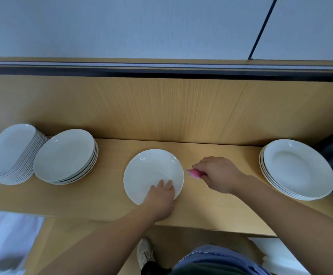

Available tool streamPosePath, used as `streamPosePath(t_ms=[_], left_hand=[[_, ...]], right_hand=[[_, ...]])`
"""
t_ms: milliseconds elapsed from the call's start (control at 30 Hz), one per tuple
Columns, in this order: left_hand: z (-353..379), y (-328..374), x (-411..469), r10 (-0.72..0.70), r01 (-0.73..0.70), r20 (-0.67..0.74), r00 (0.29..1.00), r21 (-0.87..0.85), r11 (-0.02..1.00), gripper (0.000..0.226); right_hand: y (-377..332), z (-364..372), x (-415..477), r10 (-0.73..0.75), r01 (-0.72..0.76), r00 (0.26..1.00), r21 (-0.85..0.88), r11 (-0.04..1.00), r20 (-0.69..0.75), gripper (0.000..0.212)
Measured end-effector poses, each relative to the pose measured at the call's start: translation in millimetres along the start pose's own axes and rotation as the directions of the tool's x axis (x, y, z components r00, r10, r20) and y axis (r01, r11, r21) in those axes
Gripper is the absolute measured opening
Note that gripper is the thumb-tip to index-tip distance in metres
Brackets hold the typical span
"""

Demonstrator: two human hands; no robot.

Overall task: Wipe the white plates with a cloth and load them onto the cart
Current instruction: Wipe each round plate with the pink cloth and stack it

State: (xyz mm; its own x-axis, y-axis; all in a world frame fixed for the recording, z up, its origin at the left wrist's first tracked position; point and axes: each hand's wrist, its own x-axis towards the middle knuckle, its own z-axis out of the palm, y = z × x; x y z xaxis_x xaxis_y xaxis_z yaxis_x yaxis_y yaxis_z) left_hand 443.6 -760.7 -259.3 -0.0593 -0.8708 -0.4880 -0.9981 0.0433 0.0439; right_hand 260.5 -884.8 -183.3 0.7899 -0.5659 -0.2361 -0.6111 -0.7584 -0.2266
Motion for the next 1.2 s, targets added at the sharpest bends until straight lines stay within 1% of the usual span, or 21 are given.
streamPosePath(t_ms=[133,233,333,467,533,600,667,700,767,833,1000,1200], left_hand=[[-2.2,5.9,-4.4,-0.007,0.006,0.026,1.0,0.043,0.999,0.051],[-19.2,6.7,-12.5,-0.003,0.003,0.003,1.0,0.012,1.0,0.053],[-44.1,4.1,-21.7,-0.027,0.027,-0.047,0.999,-0.002,1.0,0.046],[-82.9,-3.9,-29.4,-0.079,0.087,-0.085,0.993,0.106,0.99,0.034],[-99.5,-8.2,-30.3,-0.119,0.13,-0.105,0.987,0.098,0.987,0.034],[-115.1,-11.9,-29.1,-0.149,0.161,-0.135,0.979,0.078,0.984,0.027],[-131.3,-14.1,-27.4,-0.158,0.167,-0.189,0.969,0.036,0.985,0.017],[-139.2,-14.3,-26.8,-0.154,0.162,-0.222,0.963,0.017,0.987,0.016],[-152.6,-12.2,-25.4,-0.15,0.149,-0.281,0.948,-0.025,0.989,0.023],[-161.3,-7.8,-23.2,-0.161,0.129,-0.309,0.937,-0.12,0.984,0.028],[-161.6,-3.1,-14.0,-0.213,0.091,-0.323,0.922,-0.354,0.931,0.028],[-153.1,-16.2,-11.8,-0.287,0.122,-0.311,0.906,-0.457,0.881,0.027]], right_hand=[[5.7,-4.8,1.3,-0.005,0.005,0.999,0.009,1.0,-0.039,0.016],[10.1,-9.3,2.4,0.005,-0.004,0.998,0.01,1.0,-0.069,0.017],[11.4,-16.0,5.6,0.004,-0.001,0.993,0.02,1.0,-0.12,0.016],[9.6,-29.9,11.1,-0.013,0.02,0.977,0.034,0.999,-0.212,0.016],[9.2,-38.2,12.6,-0.021,0.032,0.969,0.039,0.999,-0.246,0.017],[10.5,-45.6,13.7,-0.028,0.04,0.958,0.038,0.998,-0.285,0.019],[13.5,-52.2,13.9,-0.019,0.033,0.946,0.036,0.999,-0.323,0.018],[15.3,-55.5,13.5,-0.012,0.025,0.941,0.034,0.999,-0.337,0.018],[19.0,-62.0,11.6,0.001,0.01,0.932,0.027,1.0,-0.363,0.017],[21.7,-68.7,7.8,0.018,-0.011,0.923,0.019,1.0,-0.385,0.017],[25.5,-76.4,-0.3,0.065,-0.057,0.914,0.033,0.998,-0.401,0.017],[20.2,-73.2,7.5,0.062,-0.054,0.924,0.031,0.998,-0.377,0.014]])
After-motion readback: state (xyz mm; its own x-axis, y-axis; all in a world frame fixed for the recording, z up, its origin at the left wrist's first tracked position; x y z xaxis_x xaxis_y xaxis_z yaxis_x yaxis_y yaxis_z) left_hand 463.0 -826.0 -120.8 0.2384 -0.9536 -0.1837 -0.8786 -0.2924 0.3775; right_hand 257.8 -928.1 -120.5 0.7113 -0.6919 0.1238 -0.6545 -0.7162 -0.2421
